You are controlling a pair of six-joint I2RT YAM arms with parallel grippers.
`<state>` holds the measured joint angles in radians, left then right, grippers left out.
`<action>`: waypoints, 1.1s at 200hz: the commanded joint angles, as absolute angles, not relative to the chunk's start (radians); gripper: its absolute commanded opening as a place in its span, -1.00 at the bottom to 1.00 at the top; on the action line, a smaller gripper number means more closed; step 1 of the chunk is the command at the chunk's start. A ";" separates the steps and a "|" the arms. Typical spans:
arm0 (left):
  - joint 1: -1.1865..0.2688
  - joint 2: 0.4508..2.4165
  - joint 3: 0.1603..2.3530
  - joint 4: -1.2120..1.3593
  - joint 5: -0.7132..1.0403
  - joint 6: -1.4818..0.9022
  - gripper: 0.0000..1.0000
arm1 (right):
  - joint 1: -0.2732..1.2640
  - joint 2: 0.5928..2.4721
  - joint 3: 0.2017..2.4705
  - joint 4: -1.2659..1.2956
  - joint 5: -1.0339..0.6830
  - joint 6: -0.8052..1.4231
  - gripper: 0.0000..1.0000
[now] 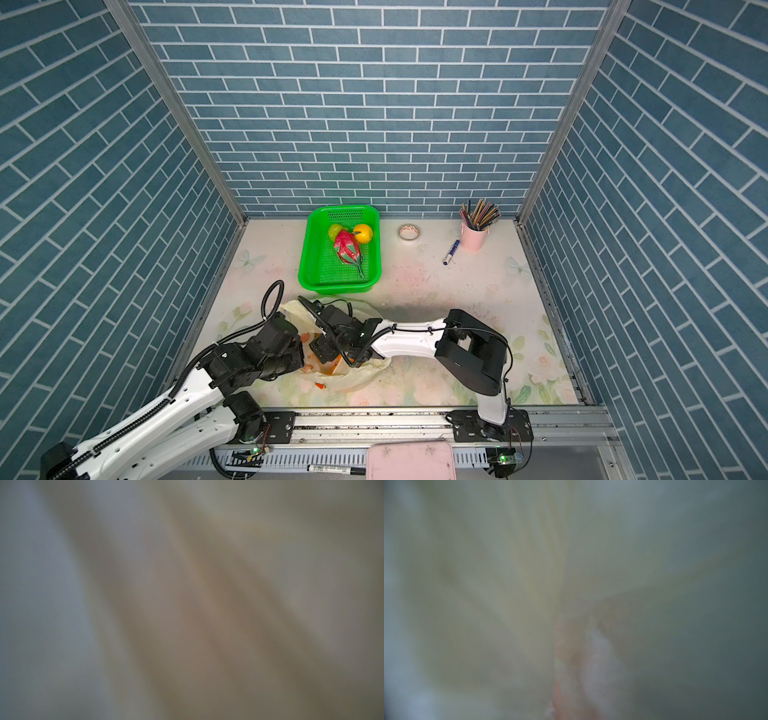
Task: Untie the knot of the plastic bag and take out the fruit
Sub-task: 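Grasp an orange inside the bag with the right gripper and lift it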
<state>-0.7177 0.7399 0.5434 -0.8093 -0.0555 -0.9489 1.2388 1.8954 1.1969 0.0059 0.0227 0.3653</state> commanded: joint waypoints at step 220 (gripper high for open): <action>-0.710 0.726 0.557 -0.825 -0.097 -0.945 -0.96 | 1.215 1.815 1.171 0.005 0.015 0.354 0.09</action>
<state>-0.7174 0.7258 0.5434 -0.8101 -0.0620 -0.9497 1.2163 1.8729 1.1896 0.0101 0.0082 0.3538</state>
